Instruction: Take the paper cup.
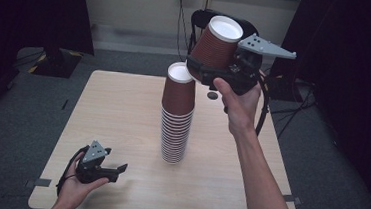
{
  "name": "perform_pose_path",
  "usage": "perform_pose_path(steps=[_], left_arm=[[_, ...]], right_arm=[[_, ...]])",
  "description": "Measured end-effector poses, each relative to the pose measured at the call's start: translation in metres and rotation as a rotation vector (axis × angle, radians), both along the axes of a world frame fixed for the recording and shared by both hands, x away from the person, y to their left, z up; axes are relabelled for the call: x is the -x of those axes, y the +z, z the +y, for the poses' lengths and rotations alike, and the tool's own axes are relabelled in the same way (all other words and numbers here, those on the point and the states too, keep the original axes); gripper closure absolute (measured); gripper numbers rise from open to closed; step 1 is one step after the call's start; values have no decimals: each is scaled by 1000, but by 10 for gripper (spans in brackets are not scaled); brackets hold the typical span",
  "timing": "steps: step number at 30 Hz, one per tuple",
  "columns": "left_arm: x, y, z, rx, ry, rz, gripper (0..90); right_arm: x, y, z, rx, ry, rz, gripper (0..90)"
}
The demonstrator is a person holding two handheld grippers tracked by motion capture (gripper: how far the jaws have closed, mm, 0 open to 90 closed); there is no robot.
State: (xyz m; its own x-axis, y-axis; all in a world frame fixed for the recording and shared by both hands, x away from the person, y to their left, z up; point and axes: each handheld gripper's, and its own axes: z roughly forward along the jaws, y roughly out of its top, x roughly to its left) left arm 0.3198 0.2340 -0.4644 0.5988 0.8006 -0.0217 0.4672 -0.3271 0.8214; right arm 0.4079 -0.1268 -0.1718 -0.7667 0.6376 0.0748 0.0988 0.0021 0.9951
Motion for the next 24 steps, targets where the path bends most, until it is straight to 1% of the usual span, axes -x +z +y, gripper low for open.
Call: perform_pose_path(steps=[3, 4, 5, 7, 8, 11, 12, 16, 17, 18, 19, 22, 23, 24], left_arm=[[0, 0, 0, -2, -6, -3, 169], [0, 0, -1, -1, -6, -3, 170], [0, 0, -1, -2, -6, 2, 170], [0, 0, -1, 0, -3, 2, 170], [0, 0, -2, 0, -4, 3, 170], [0, 0, -3, -7, -10, 2, 170], [0, 0, -3, -7, -12, 2, 170], [0, 1, -4, -2, -16, 0, 171], [0, 1, -5, -2, -18, 0, 171], [1, 1, -5, -3, -20, 1, 171], [1, 2, -6, -5, -32, -7, 171], [0, 3, -7, -4, -35, -15, 171], [0, 3, -8, -1, -32, -15, 171], [0, 3, -8, -5, -36, -22, 171]], right_arm=[[1, 0, -4, 5, -6, -1, 123], [2, 0, -6, 6, -13, -2, 123], [3, -1, -13, 11, -33, 1, 123], [4, -2, -16, 8, -41, 6, 123], [4, -6, -24, 2, -52, 18, 124], [3, -12, -33, 2, -68, 30, 124], [3, -12, -33, 2, -68, 30, 124], [4, -23, -43, 7, -86, 56, 125], [5, -29, -46, 17, -91, 66, 125], [5, -29, -46, 17, -91, 66, 125], [7, -36, -49, 23, -96, 75, 125], [9, -48, -52, 16, -91, 90, 125], [9, -48, -52, 16, -91, 90, 125], [10, -52, -53, 16, -92, 100, 125]])
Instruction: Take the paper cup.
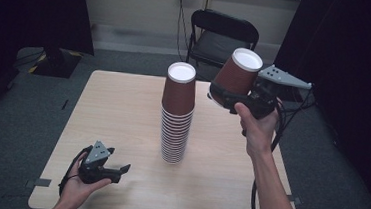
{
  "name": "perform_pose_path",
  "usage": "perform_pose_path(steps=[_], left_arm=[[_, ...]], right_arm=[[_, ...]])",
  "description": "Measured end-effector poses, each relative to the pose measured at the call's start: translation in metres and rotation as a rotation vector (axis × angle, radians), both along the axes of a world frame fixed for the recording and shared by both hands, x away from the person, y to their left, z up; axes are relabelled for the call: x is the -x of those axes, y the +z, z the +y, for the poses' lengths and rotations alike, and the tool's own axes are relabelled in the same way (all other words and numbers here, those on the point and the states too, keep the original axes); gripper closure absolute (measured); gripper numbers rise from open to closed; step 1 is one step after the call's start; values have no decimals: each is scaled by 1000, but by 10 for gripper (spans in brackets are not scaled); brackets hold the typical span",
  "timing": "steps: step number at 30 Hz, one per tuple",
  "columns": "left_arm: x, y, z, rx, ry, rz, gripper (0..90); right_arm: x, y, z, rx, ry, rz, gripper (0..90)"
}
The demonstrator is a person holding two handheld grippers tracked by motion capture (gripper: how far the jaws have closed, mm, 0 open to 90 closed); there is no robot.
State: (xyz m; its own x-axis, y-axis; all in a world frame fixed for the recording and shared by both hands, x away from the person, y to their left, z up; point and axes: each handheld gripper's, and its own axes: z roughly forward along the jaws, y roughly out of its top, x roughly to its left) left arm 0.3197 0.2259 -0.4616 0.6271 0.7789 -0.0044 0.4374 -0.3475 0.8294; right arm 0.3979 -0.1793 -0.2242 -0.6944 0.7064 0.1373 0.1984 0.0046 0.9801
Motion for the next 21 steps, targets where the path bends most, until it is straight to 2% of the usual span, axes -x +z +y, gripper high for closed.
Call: perform_pose_path(steps=[4, 6, 9, 12, 15, 18, 19, 21], left_arm=[[1, 1, 0, -11, -10, -30, 171], [1, 1, 0, -4, -10, -32, 171], [1, 2, -1, 9, -15, -36, 171], [2, 2, -2, 18, -17, -57, 165], [1, 2, -4, 54, -19, -42, 163], [1, 2, -6, 54, -28, -45, 164], [1, 2, -8, 49, -32, -50, 165], [1, 3, -12, 57, -45, -49, 166]], right_arm=[[3, -21, -1, 7, 13, 39, 125], [3, -24, -1, 6, 14, 45, 126], [7, -38, -3, 14, 14, 71, 126], [9, -48, -6, 4, 17, 95, 126], [12, -57, -10, -5, 17, 108, 126], [14, -64, -11, -5, 19, 121, 125], [15, -72, -12, 8, 20, 135, 125], [17, -78, -12, 17, 22, 146, 125]])
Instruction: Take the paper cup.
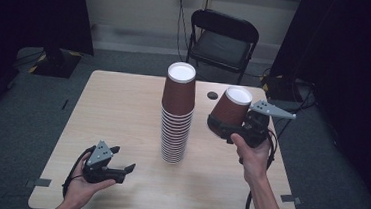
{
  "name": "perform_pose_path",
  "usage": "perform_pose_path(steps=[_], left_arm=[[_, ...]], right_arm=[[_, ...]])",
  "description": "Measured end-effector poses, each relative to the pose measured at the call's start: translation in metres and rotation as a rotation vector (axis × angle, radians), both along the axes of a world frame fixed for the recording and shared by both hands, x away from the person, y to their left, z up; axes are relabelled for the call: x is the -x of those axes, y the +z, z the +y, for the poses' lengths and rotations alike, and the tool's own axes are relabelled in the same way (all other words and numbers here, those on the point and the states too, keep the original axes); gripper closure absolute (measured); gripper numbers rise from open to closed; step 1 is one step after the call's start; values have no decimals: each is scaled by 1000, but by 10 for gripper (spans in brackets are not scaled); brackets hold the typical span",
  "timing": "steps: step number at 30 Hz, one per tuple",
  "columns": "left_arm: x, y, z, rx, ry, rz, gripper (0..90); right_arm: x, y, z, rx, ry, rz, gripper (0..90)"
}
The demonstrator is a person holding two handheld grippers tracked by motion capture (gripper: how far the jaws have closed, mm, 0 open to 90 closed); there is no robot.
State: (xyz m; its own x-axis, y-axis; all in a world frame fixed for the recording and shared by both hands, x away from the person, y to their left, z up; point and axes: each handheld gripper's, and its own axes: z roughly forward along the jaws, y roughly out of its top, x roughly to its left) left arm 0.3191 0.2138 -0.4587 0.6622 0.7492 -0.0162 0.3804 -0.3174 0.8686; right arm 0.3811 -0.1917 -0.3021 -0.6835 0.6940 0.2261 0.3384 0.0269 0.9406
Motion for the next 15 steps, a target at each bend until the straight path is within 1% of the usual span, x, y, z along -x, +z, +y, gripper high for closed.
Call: perform_pose_path(steps=[1, 2, 3, 6, 7, 8, 10, 11, 12, 13, 14, 15], left_arm=[[0, 0, 0, 0, 0, 0, 165], [-1, 1, -5, 0, -12, -12, 165], [-2, 2, -7, 3, -27, -15, 165], [-3, 5, -12, 1, -38, -21, 159], [-3, 9, -16, -5, -53, -40, 158], [-3, 9, -16, -5, -53, -40, 161], [-4, 12, -20, -18, -60, -68, 161], [-3, 13, -22, -14, -58, -83, 161], [-3, 13, -23, -7, -61, -88, 161], [-3, 14, -24, -10, -67, -91, 161], [-4, 15, -27, -10, -79, -100, 161], [-4, 16, -29, -6, -81, -109, 160]], right_arm=[[0, 0, 0, 0, 0, 0, 125], [2, -6, -1, -1, 7, 10, 125], [3, -8, -1, -3, 8, 15, 125], [5, -16, 0, 4, 16, 37, 125], [6, -18, 1, 6, 17, 44, 126], [6, -18, 1, 6, 17, 44, 126], [8, -24, 2, 10, 22, 53, 125], [9, -26, 2, 9, 23, 58, 126], [10, -29, 2, 2, 25, 64, 126], [12, -34, 2, -1, 30, 74, 126], [13, -36, 2, -5, 31, 77, 125], [14, -38, 2, -10, 34, 82, 125]])
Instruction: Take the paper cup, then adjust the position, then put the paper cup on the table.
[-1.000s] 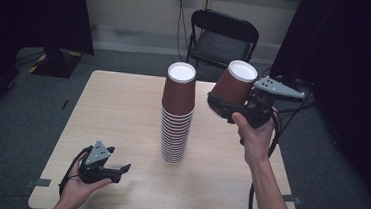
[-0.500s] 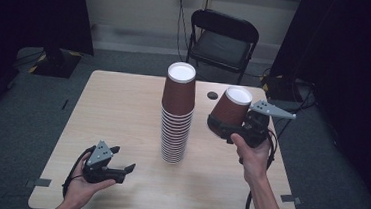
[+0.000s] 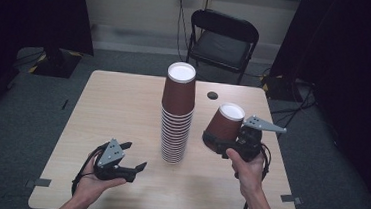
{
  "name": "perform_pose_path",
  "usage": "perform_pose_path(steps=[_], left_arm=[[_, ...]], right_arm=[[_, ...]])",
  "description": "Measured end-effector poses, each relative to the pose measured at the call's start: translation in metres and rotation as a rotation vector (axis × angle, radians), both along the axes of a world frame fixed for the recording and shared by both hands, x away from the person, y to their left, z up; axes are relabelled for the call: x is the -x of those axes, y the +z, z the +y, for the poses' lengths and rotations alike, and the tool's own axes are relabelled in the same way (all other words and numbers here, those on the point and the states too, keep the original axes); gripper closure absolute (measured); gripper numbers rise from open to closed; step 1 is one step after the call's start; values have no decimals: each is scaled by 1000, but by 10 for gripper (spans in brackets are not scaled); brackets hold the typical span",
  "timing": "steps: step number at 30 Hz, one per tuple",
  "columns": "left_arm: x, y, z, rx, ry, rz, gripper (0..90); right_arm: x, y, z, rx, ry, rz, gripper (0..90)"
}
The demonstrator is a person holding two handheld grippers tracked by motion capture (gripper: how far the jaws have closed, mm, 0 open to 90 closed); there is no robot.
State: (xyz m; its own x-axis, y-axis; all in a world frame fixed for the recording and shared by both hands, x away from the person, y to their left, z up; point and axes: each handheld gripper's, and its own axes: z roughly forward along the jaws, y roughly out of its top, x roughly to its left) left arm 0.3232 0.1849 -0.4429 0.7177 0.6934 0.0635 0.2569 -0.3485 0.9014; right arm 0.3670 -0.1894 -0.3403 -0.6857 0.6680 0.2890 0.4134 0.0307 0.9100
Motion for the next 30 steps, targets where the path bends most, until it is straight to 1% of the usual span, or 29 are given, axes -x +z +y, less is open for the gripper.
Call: perform_pose_path(steps=[2, 3, 4, 5, 6, 8, 9, 10, 12, 13, 15, 16, 17, 19, 20, 21, 22, 23, 24, 25, 26, 28, 29, 30], left_arm=[[-1, 1, -3, 7, -3, 7, 160], [-3, 3, -7, 26, -17, 50, 158], [-3, 3, -7, 26, -17, 50, 157], [-4, 4, -11, 38, -20, 62, 157], [-4, 4, -12, 40, -22, 61, 158], [-4, 5, -18, 41, -35, 59, 159], [-4, 8, -24, 64, -45, 55, 159], [-4, 8, -26, 72, -53, 42, 162], [-4, 9, -29, 75, -59, 39, 162], [-5, 10, -33, 97, -76, 43, 156], [-6, 12, -36, 98, -82, 39, 155], [-6, 14, -39, 85, -92, 14, 155], [-6, 19, -42, 97, -103, -3, 155], [-7, 22, -45, 109, -106, -10, 154], [-7, 23, -47, 113, -111, -22, 154], [-7, 23, -47, 113, -111, -22, 154], [-6, 23, -49, 116, -127, -37, 154], [-6, 23, -52, 106, -136, -34, 156], [-5, 22, -53, 105, -142, -37, 156], [-4, 22, -55, 105, -150, -51, 166], [-5, 21, -57, 102, -156, -60, 191], [-5, 20, -58, 102, -161, -61, 190], [-5, 21, -59, 108, -170, -76, 190], [-4, 21, -61, 106, -173, -101, 190]], right_arm=[[1, -2, 0, -4, 0, 7, 125], [3, -6, 1, -5, 0, 14, 126], [3, -6, 1, -5, 0, 14, 126], [4, -9, 1, -18, 2, 17, 125], [5, -11, 0, -37, 6, 23, 125], [8, -18, 1, -54, -1, 37, 126], [9, -21, 1, -55, 1, 43, 125], [11, -24, 1, -56, 3, 51, 125], [12, -27, 2, -55, 3, 56, 126], [15, -33, 3, -59, 8, 71, 126], [16, -34, 3, -61, 9, 79, 126], [17, -36, 4, -58, 12, 82, 126], [20, -39, 5, -64, 18, 94, 126], [21, -41, 6, -59, 21, 98, 125], [22, -42, 7, -51, 23, 102, 126], [23, -43, 9, -37, 26, 107, 126], [23, -43, 9, -37, 26, 107, 126], [24, -44, 10, -29, 30, 108, 126], [25, -44, 11, -26, 32, 111, 126], [26, -45, 11, -29, 34, 114, 126], [29, -45, 12, -48, 36, 117, 126], [29, -45, 12, -57, 39, 119, 126], [30, -46, 12, -64, 43, 118, 126], [33, -47, 13, -79, 40, 116, 126]])
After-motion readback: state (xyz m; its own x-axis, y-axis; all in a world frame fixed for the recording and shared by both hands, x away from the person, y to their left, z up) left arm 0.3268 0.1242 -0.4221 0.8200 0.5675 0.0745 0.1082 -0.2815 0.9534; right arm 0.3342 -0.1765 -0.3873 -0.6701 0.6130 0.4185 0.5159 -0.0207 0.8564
